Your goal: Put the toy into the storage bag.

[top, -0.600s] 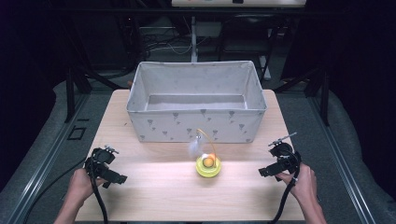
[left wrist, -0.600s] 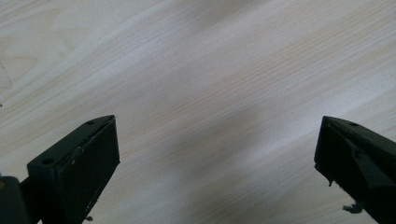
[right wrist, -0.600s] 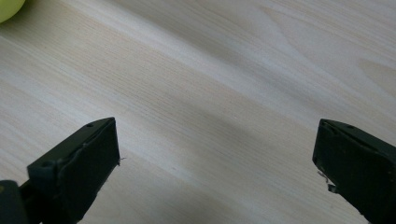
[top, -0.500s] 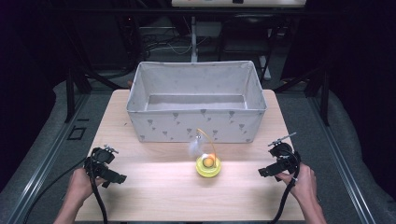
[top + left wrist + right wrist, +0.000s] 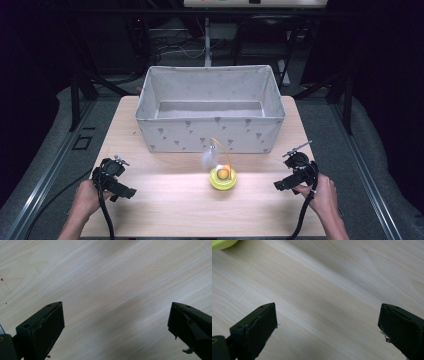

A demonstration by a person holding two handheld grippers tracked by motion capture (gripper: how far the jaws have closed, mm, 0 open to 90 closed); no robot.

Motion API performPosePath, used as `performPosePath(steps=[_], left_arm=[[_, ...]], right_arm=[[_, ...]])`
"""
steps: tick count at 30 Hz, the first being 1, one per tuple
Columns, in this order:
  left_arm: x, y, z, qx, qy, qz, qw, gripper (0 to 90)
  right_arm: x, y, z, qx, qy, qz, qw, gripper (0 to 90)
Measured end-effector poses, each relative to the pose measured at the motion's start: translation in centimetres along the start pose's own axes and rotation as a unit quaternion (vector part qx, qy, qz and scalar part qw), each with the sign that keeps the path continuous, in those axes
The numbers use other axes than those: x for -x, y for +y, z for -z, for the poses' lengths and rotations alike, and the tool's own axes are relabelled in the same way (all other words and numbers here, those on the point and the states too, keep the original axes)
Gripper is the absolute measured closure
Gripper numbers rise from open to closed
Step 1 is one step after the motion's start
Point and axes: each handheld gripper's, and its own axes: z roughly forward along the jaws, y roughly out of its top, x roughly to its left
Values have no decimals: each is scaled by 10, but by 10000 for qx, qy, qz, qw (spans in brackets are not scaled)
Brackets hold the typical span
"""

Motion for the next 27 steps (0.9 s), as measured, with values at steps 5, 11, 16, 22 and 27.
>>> performPosePath(steps=[5, 11, 16, 22, 27], left_arm=[[-1, -1, 0, 13, 9, 10, 10000, 6], [-2, -1, -1, -17, 5, -34, 10000, 7], [-2, -1, -1, -26, 12, -54, 10000, 8], [-1, -1, -1, -47, 7, -60, 10000, 8], [0, -1, -2, -34, 38, -91, 9999, 5]], right_arm=[[-6, 3, 2, 4, -26, 122, 9999, 29], [-8, 3, 0, -50, -11, 150, 9999, 39], [-9, 4, -1, -124, -23, 210, 9997, 43], [-11, 5, 0, -99, 1, 245, 9996, 44], [-22, 11, 7, -143, 30, 420, 9990, 46]])
